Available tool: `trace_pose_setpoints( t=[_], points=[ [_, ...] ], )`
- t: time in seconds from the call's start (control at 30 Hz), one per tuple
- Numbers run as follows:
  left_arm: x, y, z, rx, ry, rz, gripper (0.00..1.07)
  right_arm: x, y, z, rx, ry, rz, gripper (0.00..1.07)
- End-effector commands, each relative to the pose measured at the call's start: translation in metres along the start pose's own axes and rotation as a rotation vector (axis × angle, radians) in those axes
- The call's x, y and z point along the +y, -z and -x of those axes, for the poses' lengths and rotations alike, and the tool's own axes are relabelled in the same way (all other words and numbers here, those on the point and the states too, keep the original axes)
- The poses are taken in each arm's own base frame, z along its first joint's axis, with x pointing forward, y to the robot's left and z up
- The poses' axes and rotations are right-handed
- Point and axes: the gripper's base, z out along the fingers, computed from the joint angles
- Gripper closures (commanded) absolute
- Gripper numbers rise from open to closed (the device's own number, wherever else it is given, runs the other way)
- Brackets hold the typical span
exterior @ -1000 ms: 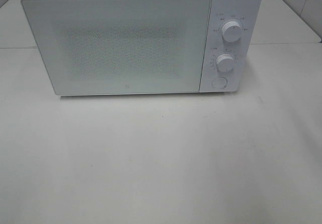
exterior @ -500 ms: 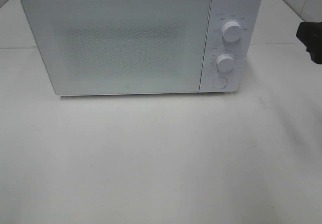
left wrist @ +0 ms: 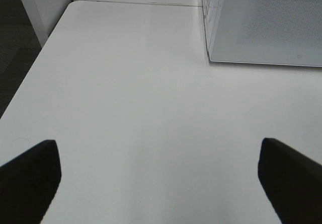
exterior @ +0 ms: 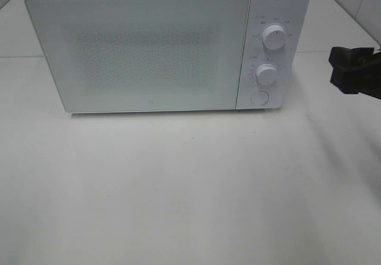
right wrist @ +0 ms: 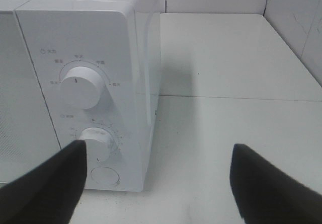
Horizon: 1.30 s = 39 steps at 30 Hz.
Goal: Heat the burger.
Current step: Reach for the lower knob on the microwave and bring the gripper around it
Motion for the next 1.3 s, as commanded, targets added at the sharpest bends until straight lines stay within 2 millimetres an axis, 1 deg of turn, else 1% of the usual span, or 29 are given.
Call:
trace_pose_setpoints(
  t=[0.03, 0.1, 0.13, 0.2, 0.33, 0.37, 0.4, 0.47, 0.57, 0.67, 0.8, 1.07, 1.3],
  points=[
    [0.0, 0.002, -0.001, -0.032, 0.008, 0.002, 0.06, 0.005, -0.002, -0.001, -0.026, 0.018, -0.027, 0.31],
    [0.0, 0.002, -0.001, -0.032, 0.008, 0.002, 0.06, 0.015, -0.006, -0.006, -0.036, 0.034, -0.033, 0.31],
    [0.0, 0.002, -0.001, -0.032, 0.008, 0.002, 0.06, 0.015, -0.006, -0.006, -0.036, 0.034, -0.033, 0.31],
    [0.0, 0.002, -0.001, -0.032, 0.008, 0.002, 0.06, 0.024, -0.008, -0.009, -0.066, 0.036, -0.049, 0.31],
    [0.0, 0.002, -0.001, -0.032, 0.008, 0.002, 0.06, 0.032, -0.01, -0.014, -0.082, 0.028, -0.065, 0.31],
    [0.0, 0.002, -0.001, -0.032, 0.008, 0.002, 0.06, 0.038, -0.011, -0.019, -0.079, 0.035, -0.06, 0.31],
    [0.0, 0.002, -0.001, -0.032, 0.008, 0.002, 0.06, 0.038, -0.011, -0.019, -0.079, 0.035, -0.06, 0.31],
    [0.0, 0.002, -0.001, -0.032, 0.008, 0.002, 0.06, 0.045, -0.013, -0.025, -0.081, 0.048, -0.058, 0.31],
    [0.0, 0.002, -0.001, -0.032, 0.008, 0.002, 0.06, 0.051, -0.013, -0.03, -0.086, 0.059, -0.062, 0.31],
    [0.0, 0.002, -0.001, -0.032, 0.008, 0.002, 0.06, 0.055, -0.015, -0.034, -0.083, 0.065, -0.069, 0.31],
    [0.0, 0.002, -0.001, -0.032, 0.008, 0.002, 0.06, 0.056, -0.019, -0.038, -0.074, 0.071, -0.083, 0.31],
    [0.0, 0.002, -0.001, -0.032, 0.008, 0.002, 0.06, 0.06, -0.029, -0.049, -0.068, 0.112, -0.098, 0.31],
    [0.0, 0.002, -0.001, -0.032, 0.008, 0.002, 0.06, 0.068, -0.04, -0.057, -0.06, 0.136, -0.077, 0.31]
  ],
)
